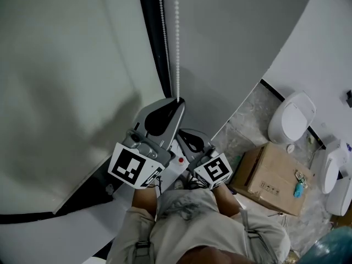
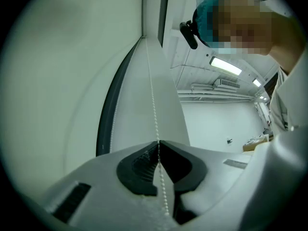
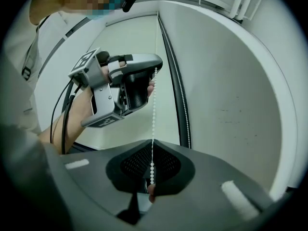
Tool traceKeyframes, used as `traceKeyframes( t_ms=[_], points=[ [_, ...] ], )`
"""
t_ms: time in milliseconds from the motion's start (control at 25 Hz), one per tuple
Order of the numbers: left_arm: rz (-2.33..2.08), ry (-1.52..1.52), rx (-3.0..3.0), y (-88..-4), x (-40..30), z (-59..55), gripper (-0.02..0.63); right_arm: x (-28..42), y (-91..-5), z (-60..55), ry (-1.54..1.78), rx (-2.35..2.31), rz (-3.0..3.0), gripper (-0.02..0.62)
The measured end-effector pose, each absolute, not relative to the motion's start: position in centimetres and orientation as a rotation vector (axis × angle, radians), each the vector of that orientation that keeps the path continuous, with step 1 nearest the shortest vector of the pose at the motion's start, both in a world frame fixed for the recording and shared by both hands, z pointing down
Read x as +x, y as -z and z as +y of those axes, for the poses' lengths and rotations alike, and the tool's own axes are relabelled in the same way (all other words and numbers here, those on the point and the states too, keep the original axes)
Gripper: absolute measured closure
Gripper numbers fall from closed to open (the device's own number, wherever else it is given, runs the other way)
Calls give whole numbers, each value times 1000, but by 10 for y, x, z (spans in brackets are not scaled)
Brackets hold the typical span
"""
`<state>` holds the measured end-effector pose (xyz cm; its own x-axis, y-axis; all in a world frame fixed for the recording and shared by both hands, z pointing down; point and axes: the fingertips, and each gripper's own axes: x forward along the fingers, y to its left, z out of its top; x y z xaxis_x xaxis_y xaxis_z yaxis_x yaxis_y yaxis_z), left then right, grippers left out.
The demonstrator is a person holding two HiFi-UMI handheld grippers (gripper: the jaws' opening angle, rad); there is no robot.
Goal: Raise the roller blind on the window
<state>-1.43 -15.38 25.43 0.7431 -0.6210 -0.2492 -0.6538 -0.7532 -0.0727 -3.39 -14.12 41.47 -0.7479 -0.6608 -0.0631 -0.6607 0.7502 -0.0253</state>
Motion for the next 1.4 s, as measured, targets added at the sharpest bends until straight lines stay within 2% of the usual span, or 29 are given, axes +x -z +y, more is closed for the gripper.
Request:
traceKeyframes(
  t_ms=[960,1400],
  points=[
    [1199,-118,-3001,-406,-17,-155,589,-33,-563,-135,312,-1182,3101,578],
    [1226,-61,-3055,-444,-21,-143,588,-31,-599,-120,348,-1183,3177,575]
  ],
)
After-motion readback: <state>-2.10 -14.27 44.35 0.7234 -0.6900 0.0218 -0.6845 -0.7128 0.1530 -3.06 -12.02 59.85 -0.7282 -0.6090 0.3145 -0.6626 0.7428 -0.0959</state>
